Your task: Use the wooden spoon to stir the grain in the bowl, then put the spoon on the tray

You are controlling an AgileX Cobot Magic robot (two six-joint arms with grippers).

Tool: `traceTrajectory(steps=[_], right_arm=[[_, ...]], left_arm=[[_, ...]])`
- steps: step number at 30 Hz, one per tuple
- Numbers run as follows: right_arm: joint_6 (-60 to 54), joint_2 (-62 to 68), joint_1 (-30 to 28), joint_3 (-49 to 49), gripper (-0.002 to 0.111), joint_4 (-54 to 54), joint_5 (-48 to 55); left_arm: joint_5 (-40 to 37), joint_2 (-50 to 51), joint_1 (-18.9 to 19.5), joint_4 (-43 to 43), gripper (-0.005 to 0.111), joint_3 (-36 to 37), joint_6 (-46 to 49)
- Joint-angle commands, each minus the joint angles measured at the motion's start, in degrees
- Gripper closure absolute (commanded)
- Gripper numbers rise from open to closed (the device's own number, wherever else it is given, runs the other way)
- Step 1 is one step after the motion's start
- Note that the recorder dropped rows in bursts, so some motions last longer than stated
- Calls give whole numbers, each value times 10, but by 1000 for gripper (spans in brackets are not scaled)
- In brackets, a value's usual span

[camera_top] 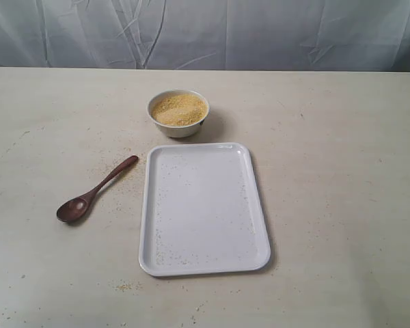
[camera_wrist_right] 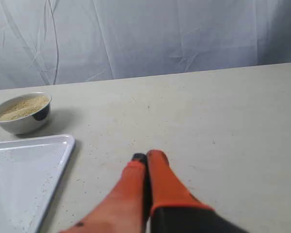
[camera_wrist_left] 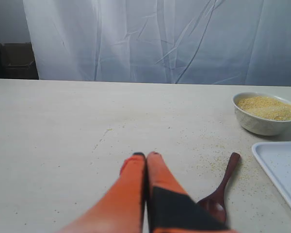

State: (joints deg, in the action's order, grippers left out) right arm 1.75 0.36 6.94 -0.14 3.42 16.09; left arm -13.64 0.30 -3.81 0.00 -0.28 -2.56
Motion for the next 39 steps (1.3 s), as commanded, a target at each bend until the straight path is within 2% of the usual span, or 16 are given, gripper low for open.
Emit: traceTrajectory(steps=[1, 16, 18, 22, 28, 35, 39], right_arm=[[-3, -4, 1, 1, 108, 0, -5], [-3, -4, 1, 1, 108, 0, -6], [-3, -4, 1, 1, 108, 1, -37], [-3, -4, 1, 1, 108, -4, -222], [-3, -4, 1, 1, 108, -4, -324], [-3, -4, 0, 1, 108, -1, -337], [-3, 12, 0, -8, 109, -3, -243]], left_arm=[[3, -3, 2, 0, 107, 3, 1], [3, -3, 2, 0, 107, 3, 1], [3, -3, 2, 0, 107, 3, 1], [3, -3, 2, 0, 107, 3, 1], [3, -3, 2, 0, 107, 3, 1], [3, -3, 2, 0, 107, 3, 1], [3, -3, 2, 0, 107, 3, 1]])
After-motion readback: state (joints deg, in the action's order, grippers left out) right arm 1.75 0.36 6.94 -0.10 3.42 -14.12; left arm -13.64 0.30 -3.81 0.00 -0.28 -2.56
